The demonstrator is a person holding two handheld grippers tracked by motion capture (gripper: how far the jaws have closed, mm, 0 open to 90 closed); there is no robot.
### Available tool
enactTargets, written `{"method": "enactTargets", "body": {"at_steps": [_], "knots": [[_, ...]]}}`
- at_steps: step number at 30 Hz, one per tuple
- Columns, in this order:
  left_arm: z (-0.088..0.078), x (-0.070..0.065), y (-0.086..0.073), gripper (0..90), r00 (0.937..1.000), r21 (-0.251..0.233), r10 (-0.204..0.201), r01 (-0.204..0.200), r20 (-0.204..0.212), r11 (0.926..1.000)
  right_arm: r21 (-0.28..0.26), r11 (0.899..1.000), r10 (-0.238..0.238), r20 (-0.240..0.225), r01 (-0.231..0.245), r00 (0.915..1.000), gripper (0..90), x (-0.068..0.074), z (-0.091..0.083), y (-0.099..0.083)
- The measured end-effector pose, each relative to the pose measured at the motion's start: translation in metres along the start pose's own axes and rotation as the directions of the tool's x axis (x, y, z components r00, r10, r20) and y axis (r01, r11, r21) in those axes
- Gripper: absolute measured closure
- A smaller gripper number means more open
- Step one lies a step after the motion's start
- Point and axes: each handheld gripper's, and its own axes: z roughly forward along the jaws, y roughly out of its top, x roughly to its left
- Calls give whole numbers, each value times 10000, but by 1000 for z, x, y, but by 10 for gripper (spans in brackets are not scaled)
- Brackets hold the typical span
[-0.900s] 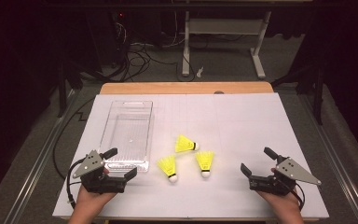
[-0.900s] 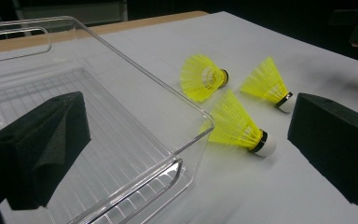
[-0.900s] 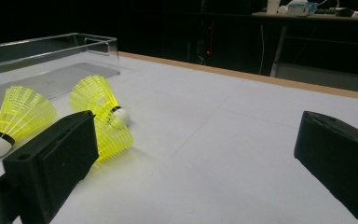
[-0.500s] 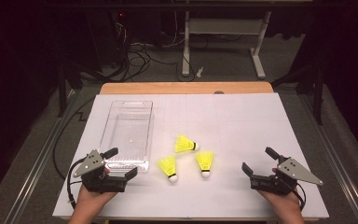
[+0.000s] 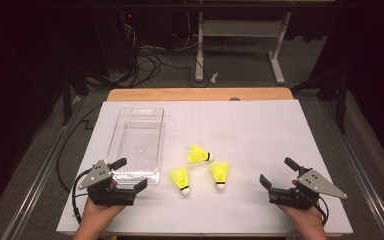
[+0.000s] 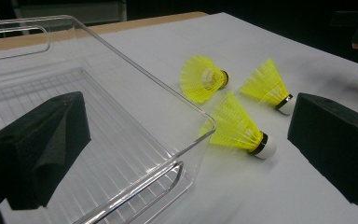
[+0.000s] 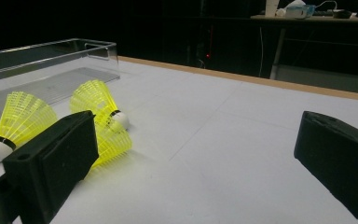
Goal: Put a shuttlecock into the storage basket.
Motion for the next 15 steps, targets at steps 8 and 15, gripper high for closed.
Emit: {"method": "enactTargets", "body": {"at_steps": [8, 15], "knots": [[0, 1, 0, 1, 10000, -13, -52, 52, -10, 10000, 46, 10000, 1, -9, -1, 10000, 3, 0, -1, 0], [-3, 5, 0, 1, 9998, -19, -105, 104, -159, 9999, 77, 10000, 30, 21, -30, 10000, 3, 0, -1, -1]]}}
